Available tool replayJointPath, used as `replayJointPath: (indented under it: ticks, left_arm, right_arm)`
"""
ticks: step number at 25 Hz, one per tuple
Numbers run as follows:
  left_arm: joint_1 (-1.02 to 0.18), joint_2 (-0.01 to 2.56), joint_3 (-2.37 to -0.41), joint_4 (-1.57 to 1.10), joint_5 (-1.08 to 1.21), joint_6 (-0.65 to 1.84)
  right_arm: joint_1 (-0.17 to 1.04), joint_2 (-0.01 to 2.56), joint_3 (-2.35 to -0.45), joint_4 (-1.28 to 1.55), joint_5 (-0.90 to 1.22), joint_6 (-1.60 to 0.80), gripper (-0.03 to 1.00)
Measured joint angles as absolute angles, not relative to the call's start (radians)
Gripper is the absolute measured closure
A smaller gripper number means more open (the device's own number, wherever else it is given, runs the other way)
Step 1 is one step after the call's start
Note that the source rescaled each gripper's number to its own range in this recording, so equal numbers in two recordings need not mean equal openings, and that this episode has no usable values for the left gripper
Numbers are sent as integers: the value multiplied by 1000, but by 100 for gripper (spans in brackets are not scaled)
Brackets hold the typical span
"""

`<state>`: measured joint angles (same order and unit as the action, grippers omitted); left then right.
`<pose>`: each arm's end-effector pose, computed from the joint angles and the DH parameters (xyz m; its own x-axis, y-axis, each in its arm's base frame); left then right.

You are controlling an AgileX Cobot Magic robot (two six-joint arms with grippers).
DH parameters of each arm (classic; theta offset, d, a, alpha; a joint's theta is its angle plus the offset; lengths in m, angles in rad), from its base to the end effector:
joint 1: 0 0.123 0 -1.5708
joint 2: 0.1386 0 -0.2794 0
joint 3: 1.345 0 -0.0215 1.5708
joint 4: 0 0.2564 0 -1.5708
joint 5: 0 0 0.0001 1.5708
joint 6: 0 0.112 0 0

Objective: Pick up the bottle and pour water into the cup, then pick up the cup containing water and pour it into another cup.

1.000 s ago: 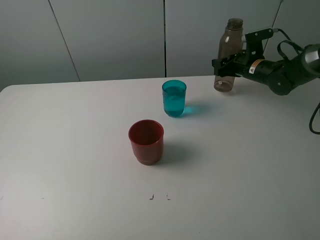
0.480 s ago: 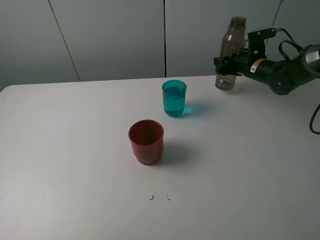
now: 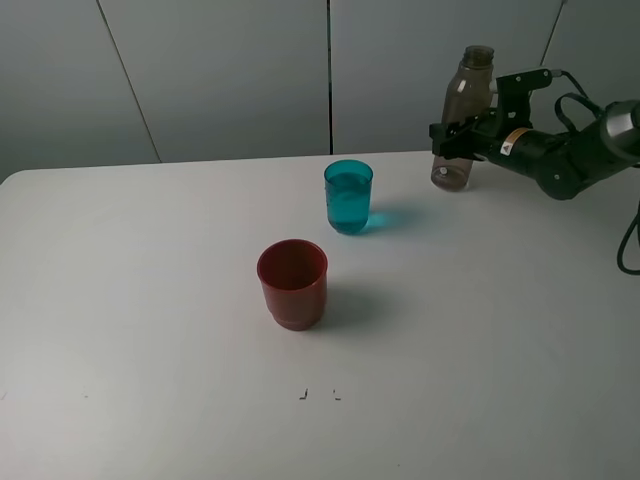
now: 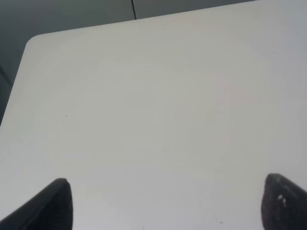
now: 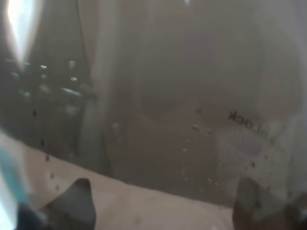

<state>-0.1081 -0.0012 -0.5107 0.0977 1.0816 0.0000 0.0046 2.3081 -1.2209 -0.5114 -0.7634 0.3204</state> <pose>0.0227 0.0072 0.2719 -0.4576 0.0958 -0.8840 0.0527 0.9954 0.0806 0.4716 0.0400 0.0661 -0.2781 -0.0622 -0.9585 -0.3458 0.9375 0.0395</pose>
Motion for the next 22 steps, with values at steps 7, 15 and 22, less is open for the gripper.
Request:
replayJointPath:
  ticks: [7,15,22]
  left_arm:
    - [-108,-1,-511,98,1082,7]
    - [-108,-1,-511,98,1082,7]
    - [-108,-1,-511,98,1082,7]
  right_arm:
    - [5,2316,-1221,-514,-770,320,95]
    - [5,2316,-1221,-546,-750,335,-2]
    - [3,2259,-1177,-573,-672,357,-3]
